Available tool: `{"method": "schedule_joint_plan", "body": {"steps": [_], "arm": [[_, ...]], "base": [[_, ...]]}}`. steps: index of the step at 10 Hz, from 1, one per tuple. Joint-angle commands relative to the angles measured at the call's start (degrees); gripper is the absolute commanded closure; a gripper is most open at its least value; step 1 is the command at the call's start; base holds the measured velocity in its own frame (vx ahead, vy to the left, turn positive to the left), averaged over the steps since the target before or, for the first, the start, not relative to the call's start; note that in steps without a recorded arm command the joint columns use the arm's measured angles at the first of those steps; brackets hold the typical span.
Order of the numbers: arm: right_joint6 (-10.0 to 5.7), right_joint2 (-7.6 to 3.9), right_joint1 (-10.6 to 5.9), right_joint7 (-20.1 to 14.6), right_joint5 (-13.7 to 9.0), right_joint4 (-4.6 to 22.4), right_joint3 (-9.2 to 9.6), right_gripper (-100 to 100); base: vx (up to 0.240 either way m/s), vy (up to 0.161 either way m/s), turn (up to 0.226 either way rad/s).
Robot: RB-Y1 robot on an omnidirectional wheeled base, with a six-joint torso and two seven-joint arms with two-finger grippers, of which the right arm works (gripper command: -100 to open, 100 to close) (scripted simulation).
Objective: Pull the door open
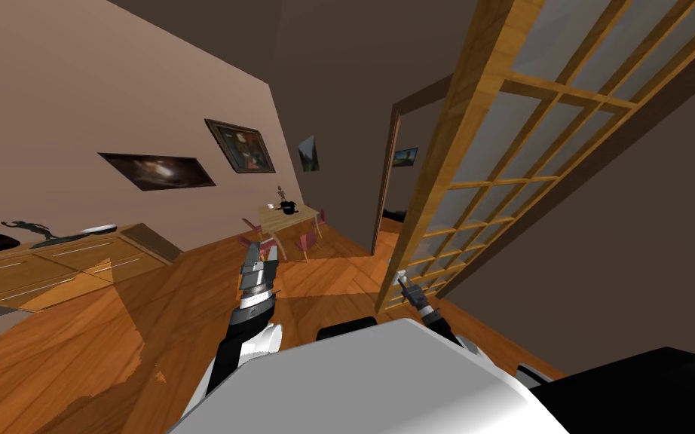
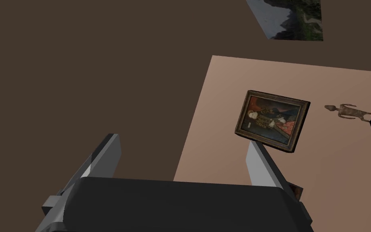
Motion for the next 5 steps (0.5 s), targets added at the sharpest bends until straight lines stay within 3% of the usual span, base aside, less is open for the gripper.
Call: {"method": "schedule_joint_plan", "body": {"steps": [1,5], "arm": [[-0.76,-0.16,0.21,-0.35,0.30,0.32,0.42,100],[-2.67,-0.96,0.42,-1.50,1.12,1.17,1.52,100]], "base": [[-0.179,-0.074,0.089],[-0.178,-0.071,0.131]]}}
